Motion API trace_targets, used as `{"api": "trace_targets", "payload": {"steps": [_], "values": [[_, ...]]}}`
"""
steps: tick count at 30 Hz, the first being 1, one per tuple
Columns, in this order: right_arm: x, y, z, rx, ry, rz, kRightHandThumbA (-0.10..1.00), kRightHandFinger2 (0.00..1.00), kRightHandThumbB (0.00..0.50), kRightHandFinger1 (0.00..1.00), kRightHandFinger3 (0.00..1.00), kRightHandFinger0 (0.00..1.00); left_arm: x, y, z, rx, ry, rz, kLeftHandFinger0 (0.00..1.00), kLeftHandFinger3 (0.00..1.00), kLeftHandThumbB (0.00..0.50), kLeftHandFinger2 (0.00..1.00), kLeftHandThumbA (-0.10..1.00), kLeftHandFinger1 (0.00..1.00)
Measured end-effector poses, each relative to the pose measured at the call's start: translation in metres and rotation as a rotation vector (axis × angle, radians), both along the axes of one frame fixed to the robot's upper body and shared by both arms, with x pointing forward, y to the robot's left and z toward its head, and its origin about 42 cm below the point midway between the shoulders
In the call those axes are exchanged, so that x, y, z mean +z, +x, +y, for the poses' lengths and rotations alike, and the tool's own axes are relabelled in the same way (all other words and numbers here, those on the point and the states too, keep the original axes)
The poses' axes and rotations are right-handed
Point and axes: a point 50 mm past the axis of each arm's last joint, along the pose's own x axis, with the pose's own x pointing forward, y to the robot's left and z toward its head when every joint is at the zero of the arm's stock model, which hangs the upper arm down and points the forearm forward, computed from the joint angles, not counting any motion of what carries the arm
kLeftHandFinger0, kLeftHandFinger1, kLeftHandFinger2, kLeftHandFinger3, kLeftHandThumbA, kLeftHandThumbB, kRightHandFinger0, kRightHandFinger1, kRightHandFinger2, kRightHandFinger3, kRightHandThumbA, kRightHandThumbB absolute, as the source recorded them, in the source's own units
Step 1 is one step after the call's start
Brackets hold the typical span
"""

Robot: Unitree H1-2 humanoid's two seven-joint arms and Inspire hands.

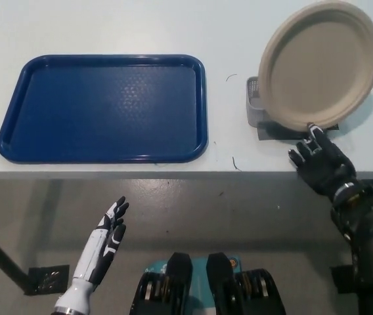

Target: Use the right hand to pick up a plate from a leveled surface and place it into a tray on the left side

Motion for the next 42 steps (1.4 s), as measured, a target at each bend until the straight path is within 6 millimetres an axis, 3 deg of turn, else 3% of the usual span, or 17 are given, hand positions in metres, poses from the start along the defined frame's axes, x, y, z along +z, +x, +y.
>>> {"api": "trace_targets", "payload": {"steps": [4, 6, 9, 12, 15, 18, 19, 22, 25, 27, 29, 30, 31, 36, 37, 38, 42], "values": [[0.012, -0.021, -0.004, 0.005, -0.104, -0.066, -0.1, 0.48, 0.035, 0.1, 0.68, 0.0, 0.0, 0.0, 0.0, -0.001, 0.001, 0.002, 1.0, 1.0, 0.5, 1.0, 1.0, 1.0], [0.02, -0.031, -0.007, 0.004, -0.148, -0.1, -0.1, 0.48, 0.015, 0.1, 0.69, 0.0, -0.001, 0.0, 0.0, -0.001, 0.001, 0.003, 1.0, 1.0, 0.5, 1.0, 1.0, 1.0], [0.031, -0.049, -0.011, 0.001, -0.196, -0.151, -0.1, 0.47, 0.033, 0.13, 0.74, 0.0, -0.002, 0.0, 0.0, 0.0, 0.001, 0.006, 1.0, 1.0, 0.5, 1.0, 1.0, 1.0], [0.042, -0.067, -0.012, 0.0, -0.23, -0.203, -0.1, 0.46, 0.008, 0.15, 0.68, 0.0, -0.003, 0.0, 0.0, 0.0, 0.002, 0.011, 1.0, 1.0, 0.5, 1.0, 1.0, 1.0], [0.054, -0.084, -0.014, 0.001, -0.265, -0.252, -0.1, 0.45, 0.017, 0.17, 0.68, 0.0, -0.003, 0.0, 0.0, 0.001, 0.003, 0.013, 1.0, 1.0, 0.5, 1.0, 1.0, 1.0], [0.068, -0.102, -0.012, 0.021, -0.316, -0.313, -0.1, 0.45, 0.009, 0.18, 0.61, 0.0, -0.003, 0.0, 0.0, 0.0, 0.004, 0.012, 1.0, 1.0, 0.5, 1.0, 1.0, 1.0], [0.077, -0.11, -0.009, 0.039, -0.352, -0.352, -0.1, 0.46, 0.026, 0.19, 0.6, 0.0, -0.003, 0.001, 0.0, -0.001, 0.005, 0.01, 1.0, 1.0, 0.5, 1.0, 1.0, 1.0], [0.095, -0.119, 0.001, 0.091, -0.44, -0.424, -0.1, 0.52, 0.011, 0.25, 0.62, 0.0, 0.0, 0.004, -0.001, -0.007, 0.012, -0.001, 1.0, 1.0, 0.5, 1.0, 1.0, 1.0], [0.104, -0.114, 0.01, 0.123, -0.489, -0.455, -0.1, 0.52, 0.0, 0.27, 0.69, 0.0, 0.003, 0.008, -0.002, -0.011, 0.018, -0.01, 1.0, 1.0, 0.5, 0.99, 1.0, 1.0], [0.11, -0.104, 0.018, 0.144, -0.505, -0.469, -0.1, 0.46, 0.012, 0.26, 0.67, 0.0, 0.004, 0.009, -0.002, -0.014, 0.023, -0.014, 1.0, 1.0, 0.5, 0.98, 1.0, 1.0], [0.111, -0.094, 0.024, 0.162, -0.512, -0.464, -0.1, 0.43, 0.047, 0.2, 0.55, 0.0, 0.005, 0.01, -0.002, -0.015, 0.026, -0.017, 1.0, 1.0, 0.5, 0.97, 1.0, 1.0], [0.113, -0.081, 0.03, 0.176, -0.519, -0.454, -0.1, 0.43, 0.075, 0.15, 0.55, 0.0, 0.006, 0.011, -0.003, -0.017, 0.029, -0.021, 1.0, 1.0, 0.5, 0.97, 1.0, 1.0], [0.114, -0.073, 0.034, 0.185, -0.523, -0.447, -0.1, 0.44, 0.065, 0.13, 0.56, 0.0, 0.007, 0.012, -0.003, -0.018, 0.03, -0.022, 1.0, 1.0, 0.5, 0.97, 1.0, 1.0], [0.122, -0.034, 0.065, 0.257, -0.558, -0.415, -0.1, 0.57, 0.081, 0.15, 0.77, 0.0, 0.008, 0.013, -0.003, -0.022, 0.039, -0.028, 1.0, 1.0, 0.5, 0.95, 1.0, 1.0], [0.122, -0.03, 0.071, 0.268, -0.56, -0.41, -0.1, 0.62, 0.083, 0.18, 0.73, 0.0, 0.008, 0.014, -0.003, -0.022, 0.04, -0.028, 1.0, 1.0, 0.5, 0.96, 1.0, 1.0], [0.123, -0.021, 0.08, 0.287, -0.567, -0.395, -0.1, 0.65, 0.083, 0.19, 0.76, 0.0, 0.009, 0.014, -0.003, -0.024, 0.041, -0.029, 1.0, 1.0, 0.5, 0.96, 1.0, 1.0], [0.124, 0.003, 0.106, 0.327, -0.576, -0.347, -0.1, 0.67, 0.106, 0.27, 0.98, 0.0, 0.01, 0.016, -0.004, -0.033, 0.044, -0.031, 1.0, 1.0, 0.5, 0.94, 0.99, 1.0]]}}
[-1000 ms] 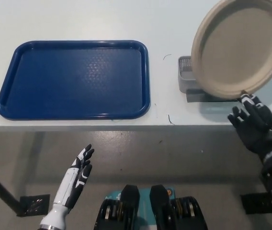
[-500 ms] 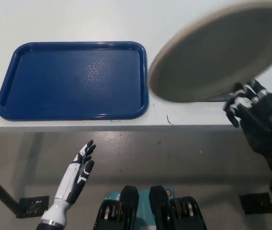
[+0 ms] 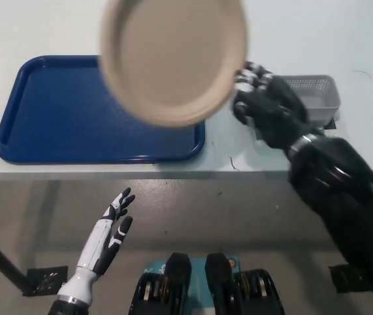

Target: Use the right hand to pick up a plate from a leveled surface and place it into a tray on the left side

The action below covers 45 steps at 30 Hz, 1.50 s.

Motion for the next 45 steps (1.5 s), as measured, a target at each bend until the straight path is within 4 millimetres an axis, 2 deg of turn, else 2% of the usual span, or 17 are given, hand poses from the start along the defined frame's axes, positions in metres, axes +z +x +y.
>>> {"api": "trace_targets", "payload": {"steps": [4, 7, 9, 10, 14, 17, 18, 20, 21, 22, 25, 28, 30, 33, 38, 41, 45], "values": [[0.0, 0.025, 0.022, -0.001, -0.023, 0.064, -0.1, 0.67, 0.102, 0.2, 1.0, 0.0, 0.0, 0.001, -0.002, -0.01, 0.005, -0.001, 1.0, 1.0, 0.5, 0.94, 0.98, 1.0], [0.003, 0.044, 0.037, -0.008, -0.04, 0.109, -0.1, 0.74, 0.1, 0.19, 0.83, 0.0, -0.001, 0.001, -0.004, -0.019, 0.01, 0.003, 1.0, 1.0, 0.5, 0.94, 0.97, 1.0], [0.01, 0.058, 0.049, -0.008, -0.064, 0.126, -0.1, 0.73, 0.081, 0.17, 0.92, 0.0, -0.001, 0.002, -0.006, -0.028, 0.013, 0.005, 1.0, 1.0, 0.5, 0.94, 0.95, 1.0], [0.013, 0.063, 0.054, -0.006, -0.078, 0.129, -0.1, 0.68, 0.071, 0.12, 0.69, 0.0, -0.001, 0.002, -0.007, -0.033, 0.015, 0.005, 1.0, 1.0, 0.5, 0.94, 0.93, 1.0], [0.024, 0.084, 0.072, -0.011, -0.138, 0.156, -0.1, 0.74, 0.067, 0.17, 0.65, 0.0, 0.002, 0.006, -0.011, -0.059, 0.026, 0.0, 1.0, 1.0, 0.5, 0.95, 0.92, 1.0], [0.026, 0.095, 0.084, -0.015, -0.166, 0.185, -0.1, 0.73, 0.083, 0.21, 0.51, 0.0, 0.003, 0.009, -0.014, -0.076, 0.035, -0.003, 1.0, 1.0, 0.5, 0.94, 0.93, 1.0], [0.026, 0.097, 0.087, -0.018, -0.176, 0.191, 0.07, 0.68, 0.066, 0.19, 0.33, 0.0, 0.003, 0.009, -0.015, -0.081, 0.038, -0.003, 1.0, 1.0, 0.5, 0.94, 0.93, 1.0], [0.024, 0.099, 0.092, -0.025, -0.192, 0.201, 0.38, 0.81, 0.097, 0.39, 0.57, 0.12, 0.003, 0.009, -0.017, -0.091, 0.044, -0.002, 1.0, 1.0, 0.5, 0.94, 0.93, 1.0], [0.022, 0.099, 0.093, -0.024, -0.19, 0.205, 0.52, 1.0, 0.123, 0.62, 0.98, 0.34, 0.003, 0.009, -0.017, -0.097, 0.048, -0.001, 1.0, 1.0, 0.5, 0.93, 0.92, 1.0], [0.021, 0.099, 0.093, -0.02, -0.186, 0.202, 0.64, 1.0, 0.154, 0.82, 1.0, 0.58, 0.003, 0.009, -0.018, -0.099, 0.05, -0.001, 1.0, 1.0, 0.5, 0.92, 0.92, 1.0], [0.02, 0.095, 0.089, 0.022, -0.165, 0.157, 0.67, 1.0, 0.188, 1.0, 1.0, 0.92, 0.003, 0.009, -0.018, -0.105, 0.054, 0.0, 1.0, 1.0, 0.5, 0.9, 0.89, 0.99], [0.017, 0.088, 0.078, 0.065, -0.147, 0.102, 0.66, 1.0, 0.147, 1.0, 1.0, 0.96, 0.003, 0.009, -0.018, -0.115, 0.058, 0.005, 0.98, 1.0, 0.5, 0.88, 0.86, 0.97], [0.013, 0.082, 0.065, 0.086, -0.139, 0.06, 0.64, 1.0, 0.152, 0.98, 1.0, 0.83, 0.002, 0.009, -0.019, -0.12, 0.061, 0.007, 0.94, 1.0, 0.5, 0.85, 0.83, 0.95], [0.006, 0.072, 0.04, 0.087, -0.138, 0.016, 0.65, 1.0, 0.222, 0.96, 1.0, 0.81, 0.002, 0.009, -0.019, -0.124, 0.062, 0.011, 0.9, 0.94, 0.5, 0.8, 0.81, 0.91], [-0.003, 0.056, 0.002, 0.063, -0.144, -0.041, 0.98, 1.0, 0.187, 1.0, 1.0, 0.99, -0.001, 0.008, -0.019, -0.13, 0.066, 0.022, 0.9, 0.95, 0.5, 0.79, 0.89, 0.89], [-0.014, 0.038, -0.023, 0.044, -0.153, -0.067, 1.0, 1.0, 0.184, 1.0, 1.0, 1.0, -0.003, 0.007, -0.018, -0.13, 0.067, 0.03, 0.9, 0.96, 0.5, 0.8, 0.91, 0.89], [-0.035, 0.01, -0.054, 0.019, -0.164, -0.081, 1.0, 1.0, 0.314, 1.0, 1.0, 1.0, -0.005, 0.005, -0.018, -0.129, 0.067, 0.037, 0.9, 0.97, 0.499, 0.81, 0.9, 0.89]]}}
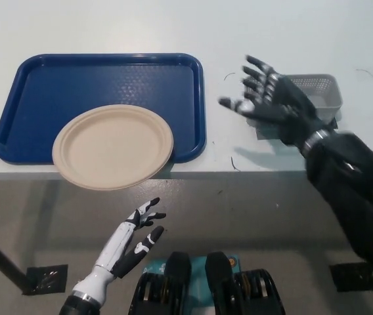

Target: Use the right hand to pick up a plate from a leveled surface and place it into a tray on the left side

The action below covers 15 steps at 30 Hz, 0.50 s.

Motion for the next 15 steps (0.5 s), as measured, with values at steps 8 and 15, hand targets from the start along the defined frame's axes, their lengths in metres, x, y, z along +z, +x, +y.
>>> {"api": "trace_targets", "payload": {"steps": [8, 15], "values": [[-0.044, -0.076, -0.067, -0.089, 0.008, 0.007, 1.0, 1.0, 0.364, 0.94, 1.0, 0.84, -0.007, -0.007, 0.002, 0.006, 0.001, 0.023, 0.9, 0.97, 0.5, 0.82, 0.91, 0.89], [-0.077, -0.171, -0.097, -0.139, 0.017, 0.017, 1.0, 1.0, 0.341, 0.92, 1.0, 0.84, -0.015, -0.013, 0.004, 0.012, 0.003, 0.047, 0.9, 0.98, 0.5, 0.84, 0.92, 0.9]]}}
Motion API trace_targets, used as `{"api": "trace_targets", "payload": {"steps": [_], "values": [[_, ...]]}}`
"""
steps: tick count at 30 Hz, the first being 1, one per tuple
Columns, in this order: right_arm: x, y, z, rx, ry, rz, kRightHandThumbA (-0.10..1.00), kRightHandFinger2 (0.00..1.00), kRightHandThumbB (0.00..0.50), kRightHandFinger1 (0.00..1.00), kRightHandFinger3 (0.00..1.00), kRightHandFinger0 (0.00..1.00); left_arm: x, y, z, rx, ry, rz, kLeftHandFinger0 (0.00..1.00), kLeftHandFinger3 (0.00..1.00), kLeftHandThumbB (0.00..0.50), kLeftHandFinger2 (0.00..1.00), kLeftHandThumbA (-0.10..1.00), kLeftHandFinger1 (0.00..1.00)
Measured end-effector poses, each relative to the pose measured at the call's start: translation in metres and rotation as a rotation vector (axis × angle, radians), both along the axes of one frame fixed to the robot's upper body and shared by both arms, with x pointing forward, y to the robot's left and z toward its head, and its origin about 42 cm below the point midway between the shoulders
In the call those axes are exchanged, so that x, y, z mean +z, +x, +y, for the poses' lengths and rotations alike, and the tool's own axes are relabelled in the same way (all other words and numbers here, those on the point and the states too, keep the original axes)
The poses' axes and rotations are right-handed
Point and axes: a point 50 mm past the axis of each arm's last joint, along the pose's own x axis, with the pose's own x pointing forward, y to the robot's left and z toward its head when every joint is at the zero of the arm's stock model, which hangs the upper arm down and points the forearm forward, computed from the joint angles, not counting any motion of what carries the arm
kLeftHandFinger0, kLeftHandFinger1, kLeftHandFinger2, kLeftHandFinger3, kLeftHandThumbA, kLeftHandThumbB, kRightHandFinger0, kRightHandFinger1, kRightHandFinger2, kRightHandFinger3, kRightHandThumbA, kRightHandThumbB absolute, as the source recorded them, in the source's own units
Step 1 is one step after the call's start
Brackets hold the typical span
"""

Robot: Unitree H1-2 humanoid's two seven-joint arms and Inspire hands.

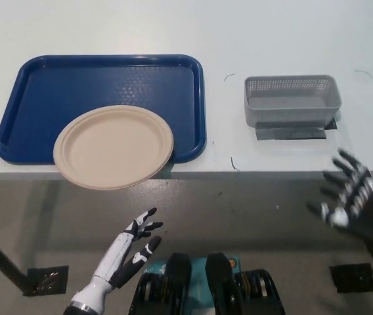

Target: Use the right hand to pick up a plate from a leveled surface and place it into a tray on the left side

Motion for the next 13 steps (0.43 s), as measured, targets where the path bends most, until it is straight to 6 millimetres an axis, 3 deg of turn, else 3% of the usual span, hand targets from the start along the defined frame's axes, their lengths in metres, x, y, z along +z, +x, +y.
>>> {"api": "trace_targets", "payload": {"steps": [2, 4, 6, 8, 10, 13], "values": [[-0.011, -0.029, 0.0, -0.001, 0.011, 0.016, 1.0, 1.0, 0.257, 0.88, 1.0, 0.81, -0.002, -0.002, 0.001, 0.002, 0.001, 0.007, 0.91, 0.98, 0.5, 0.84, 0.92, 0.9], [-0.023, -0.05, 0.001, -0.012, 0.015, 0.038, 1.0, 1.0, 0.259, 0.82, 1.0, 0.75, -0.004, -0.003, 0.001, 0.003, 0.001, 0.012, 0.9, 0.98, 0.5, 0.83, 0.92, 0.89], [-0.035, -0.066, 0.004, -0.024, 0.018, 0.064, 1.0, 1.0, 0.223, 0.8, 1.0, 0.71, -0.005, -0.004, 0.001, 0.003, 0.001, 0.015, 0.89, 0.98, 0.5, 0.84, 0.91, 0.9], [-0.043, -0.075, 0.006, -0.029, 0.01, 0.072, 1.0, 1.0, 0.192, 0.76, 1.0, 0.69, -0.005, -0.005, 0.001, 0.004, 0.002, 0.018, 0.89, 0.98, 0.5, 0.83, 0.9, 0.89], [-0.053, -0.079, 0.006, -0.037, -0.008, 0.082, 1.0, 1.0, 0.204, 0.77, 1.0, 0.69, -0.005, -0.005, 0.001, 0.004, 0.002, 0.018, 0.89, 0.98, 0.5, 0.83, 0.9, 0.89], [-0.067, -0.078, 0.005, -0.049, -0.027, 0.101, 1.0, 1.0, 0.176, 0.76, 1.0, 0.68, -0.005, -0.005, 0.001, 0.004, 0.002, 0.018, 0.88, 0.97, 0.5, 0.83, 0.89, 0.88]]}}
